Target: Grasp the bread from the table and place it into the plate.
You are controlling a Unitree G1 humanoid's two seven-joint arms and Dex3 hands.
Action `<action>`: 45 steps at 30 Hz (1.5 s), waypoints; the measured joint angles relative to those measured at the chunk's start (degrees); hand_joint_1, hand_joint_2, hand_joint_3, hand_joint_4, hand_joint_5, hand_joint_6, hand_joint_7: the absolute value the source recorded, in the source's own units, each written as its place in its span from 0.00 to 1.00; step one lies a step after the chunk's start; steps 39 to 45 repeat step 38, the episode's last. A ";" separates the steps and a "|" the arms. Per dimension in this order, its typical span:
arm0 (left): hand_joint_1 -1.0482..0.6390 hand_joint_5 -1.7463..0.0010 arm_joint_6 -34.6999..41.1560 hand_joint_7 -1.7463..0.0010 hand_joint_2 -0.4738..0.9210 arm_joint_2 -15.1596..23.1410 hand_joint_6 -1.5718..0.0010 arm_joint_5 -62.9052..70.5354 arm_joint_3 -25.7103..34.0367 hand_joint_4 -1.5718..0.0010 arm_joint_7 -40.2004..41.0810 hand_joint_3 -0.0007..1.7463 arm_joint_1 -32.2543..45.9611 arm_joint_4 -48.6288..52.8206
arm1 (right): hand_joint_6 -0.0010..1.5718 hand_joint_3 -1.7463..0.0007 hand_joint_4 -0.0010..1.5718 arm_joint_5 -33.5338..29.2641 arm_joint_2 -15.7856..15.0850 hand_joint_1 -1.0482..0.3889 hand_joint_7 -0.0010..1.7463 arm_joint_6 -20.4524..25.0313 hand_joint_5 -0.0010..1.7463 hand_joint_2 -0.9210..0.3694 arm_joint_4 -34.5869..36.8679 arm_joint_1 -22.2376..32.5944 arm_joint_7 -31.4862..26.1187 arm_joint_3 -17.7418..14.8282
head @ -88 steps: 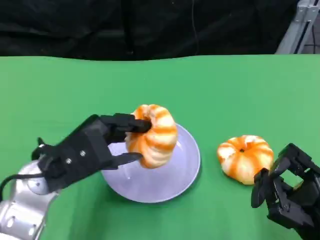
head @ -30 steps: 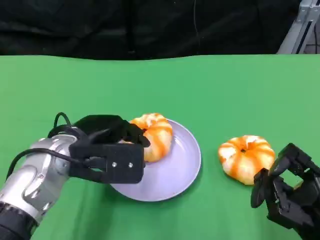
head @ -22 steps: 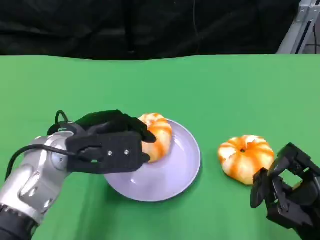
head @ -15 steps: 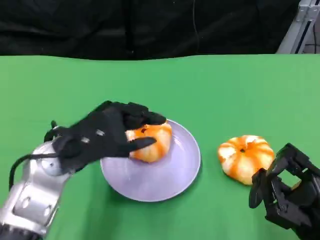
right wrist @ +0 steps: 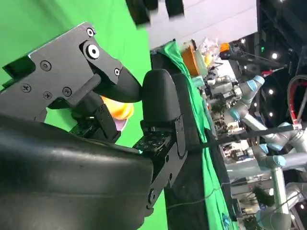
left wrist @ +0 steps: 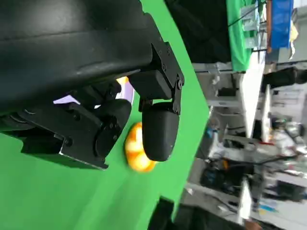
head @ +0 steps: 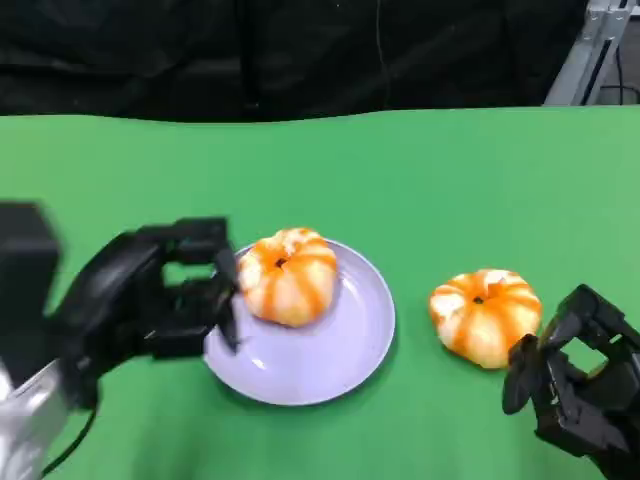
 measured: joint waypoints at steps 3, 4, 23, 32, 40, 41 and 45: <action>0.66 0.00 0.25 0.00 0.82 0.76 0.49 -2.23 2.12 0.39 -0.16 0.75 4.07 -1.40 | 0.43 0.27 0.57 0.00 -0.07 0.62 0.95 0.08 1.00 0.36 -0.01 -0.13 0.03 0.03; 0.66 0.00 0.25 0.00 0.82 0.90 0.49 -3.11 2.62 0.38 -0.36 0.76 5.32 -1.71 | 0.43 0.27 0.57 0.00 -0.07 0.62 0.95 0.09 1.00 0.36 -0.01 -0.21 0.03 0.07; 0.73 0.00 -22.48 0.00 0.79 -0.89 0.48 1.86 2.67 0.39 -3.34 0.76 13.17 5.77 | 0.43 0.27 0.57 0.08 -0.26 0.62 0.96 0.08 1.00 0.37 2.19 -1.28 0.88 -1.07; 0.73 0.00 -25.79 0.00 0.79 -0.91 0.47 1.73 2.42 0.38 -3.05 0.78 13.25 7.87 | 0.43 0.28 0.56 -0.14 0.05 0.63 0.95 -0.24 1.00 0.35 2.19 -0.84 1.21 -0.38; 0.72 0.00 -26.72 0.00 0.75 -0.90 0.46 1.61 2.42 0.37 -3.05 0.81 13.65 8.00 | 0.42 0.27 0.57 -0.78 0.22 0.63 0.98 -0.45 1.00 0.36 2.12 -0.38 1.18 0.13; 0.72 0.00 -26.72 0.00 0.75 -0.90 0.46 1.61 2.42 0.37 -3.05 0.81 13.65 8.00 | 0.42 0.27 0.57 -0.78 0.22 0.63 0.98 -0.45 1.00 0.36 2.12 -0.38 1.18 0.13; 0.72 0.00 -26.72 0.00 0.75 -0.90 0.46 1.61 2.42 0.37 -3.05 0.81 13.65 8.00 | 0.42 0.27 0.57 -0.78 0.22 0.63 0.98 -0.45 1.00 0.36 2.12 -0.38 1.18 0.13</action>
